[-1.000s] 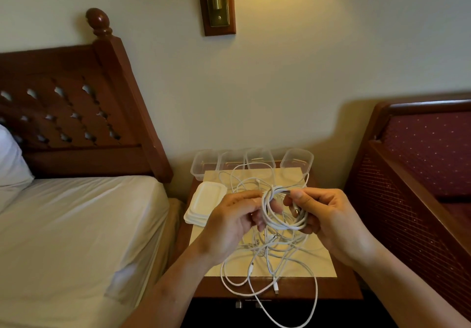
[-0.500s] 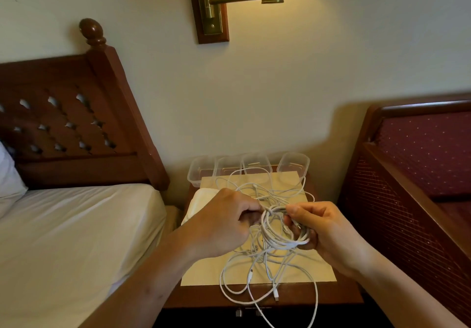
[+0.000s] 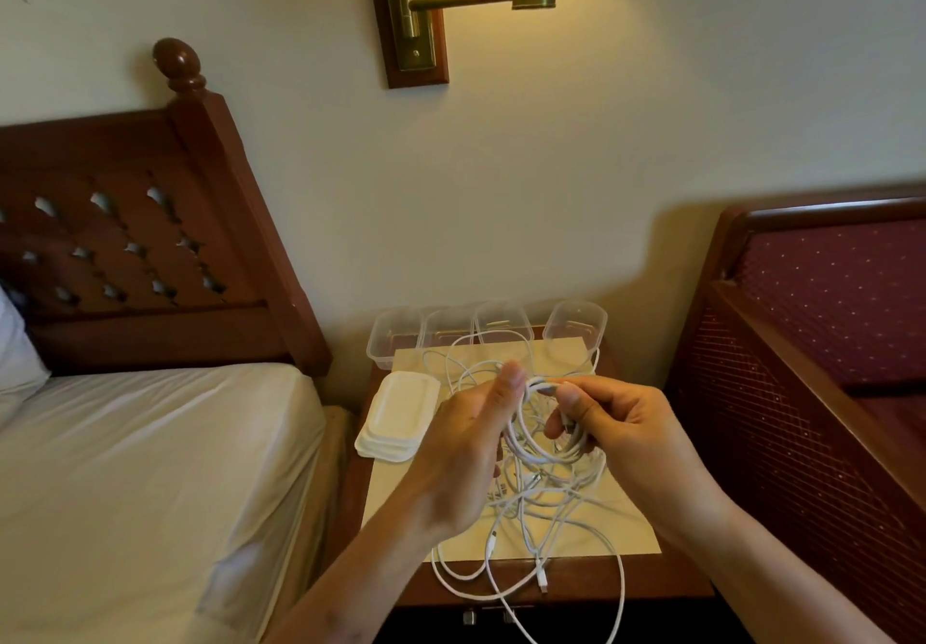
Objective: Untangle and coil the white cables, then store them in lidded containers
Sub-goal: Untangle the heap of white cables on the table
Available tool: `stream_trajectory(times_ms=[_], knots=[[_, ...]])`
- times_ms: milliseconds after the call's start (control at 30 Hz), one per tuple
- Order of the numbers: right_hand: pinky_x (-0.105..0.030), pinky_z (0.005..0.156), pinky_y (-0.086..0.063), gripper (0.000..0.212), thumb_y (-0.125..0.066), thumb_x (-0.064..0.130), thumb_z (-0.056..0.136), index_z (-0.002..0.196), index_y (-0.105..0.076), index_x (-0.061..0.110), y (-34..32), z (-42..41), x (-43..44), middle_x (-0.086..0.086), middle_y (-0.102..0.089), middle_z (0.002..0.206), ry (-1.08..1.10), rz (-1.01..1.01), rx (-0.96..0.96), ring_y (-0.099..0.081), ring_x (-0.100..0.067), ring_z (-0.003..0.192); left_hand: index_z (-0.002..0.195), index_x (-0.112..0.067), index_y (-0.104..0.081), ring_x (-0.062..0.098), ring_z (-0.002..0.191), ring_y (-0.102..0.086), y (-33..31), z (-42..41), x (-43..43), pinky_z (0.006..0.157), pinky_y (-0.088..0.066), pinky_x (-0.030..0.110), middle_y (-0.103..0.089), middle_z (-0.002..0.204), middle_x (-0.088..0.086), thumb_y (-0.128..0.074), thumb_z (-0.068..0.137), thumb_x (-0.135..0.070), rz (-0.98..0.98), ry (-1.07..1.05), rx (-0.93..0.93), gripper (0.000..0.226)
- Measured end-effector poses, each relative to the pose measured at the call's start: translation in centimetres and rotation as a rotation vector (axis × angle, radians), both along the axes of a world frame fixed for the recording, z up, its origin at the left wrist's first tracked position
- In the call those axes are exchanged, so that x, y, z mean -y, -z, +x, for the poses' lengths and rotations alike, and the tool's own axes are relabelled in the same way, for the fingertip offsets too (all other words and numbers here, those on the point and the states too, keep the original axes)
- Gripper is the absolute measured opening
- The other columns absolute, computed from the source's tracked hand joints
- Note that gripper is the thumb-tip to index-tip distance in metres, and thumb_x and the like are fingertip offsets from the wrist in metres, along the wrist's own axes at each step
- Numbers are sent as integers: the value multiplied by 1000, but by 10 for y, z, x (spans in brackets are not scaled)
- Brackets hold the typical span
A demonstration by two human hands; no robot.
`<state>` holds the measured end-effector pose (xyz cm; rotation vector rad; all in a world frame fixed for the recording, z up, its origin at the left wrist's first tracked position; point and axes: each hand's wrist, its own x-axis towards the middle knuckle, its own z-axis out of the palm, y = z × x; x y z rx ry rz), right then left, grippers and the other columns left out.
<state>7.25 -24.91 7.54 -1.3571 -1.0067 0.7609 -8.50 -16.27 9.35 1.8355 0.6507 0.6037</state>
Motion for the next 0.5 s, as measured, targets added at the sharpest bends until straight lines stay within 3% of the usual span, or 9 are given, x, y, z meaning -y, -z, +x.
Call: stream_trajectory(times_ms=[67, 200, 300, 367, 500], knots=[[-25, 66, -50, 27, -53, 21, 104, 108, -79, 18, -2, 0, 1, -5, -68, 74, -28, 1, -8, -57, -15, 68, 91, -10, -65, 39, 75, -46, 2, 1, -1, 69, -45, 54, -45, 78, 21, -43, 94, -74, 94, 0, -17, 68], [-28, 70, -52, 33, -52, 22, 101, 128, -70, 20, -7, 7, 6, -11, -63, 76, -167, -12, -280, -59, -19, 72, 86, -12, -62, 34, 70, -49, 9, -3, -12, 67, -42, 58, -51, 71, 12, -41, 101, -66, 242, -20, -68, 59], [-24, 67, -51, 33, -48, 18, 104, 132, -67, 17, -9, 10, 8, -8, -59, 73, -252, -32, -297, -57, -15, 69, 85, -20, -61, 26, 69, -51, 12, -4, -13, 67, -42, 56, -54, 72, 5, -36, 105, -61, 315, 0, -90, 52], [-22, 66, -50, 34, -48, 17, 103, 131, -67, 14, -9, 11, 7, -6, -57, 72, -294, -35, -321, -55, -14, 67, 86, -23, -59, 24, 70, -53, 13, -3, -12, 69, -45, 56, -55, 75, 4, -36, 107, -57, 300, 16, -79, 46], [-25, 71, -44, 35, -57, 20, 102, 135, -61, 8, -6, 11, 6, -4, -50, 76, -388, 14, -557, -48, -12, 67, 88, -20, -59, 26, 72, -51, 13, -2, -11, 69, -46, 55, -53, 78, 8, -40, 107, -51, 178, 23, -29, 40]])
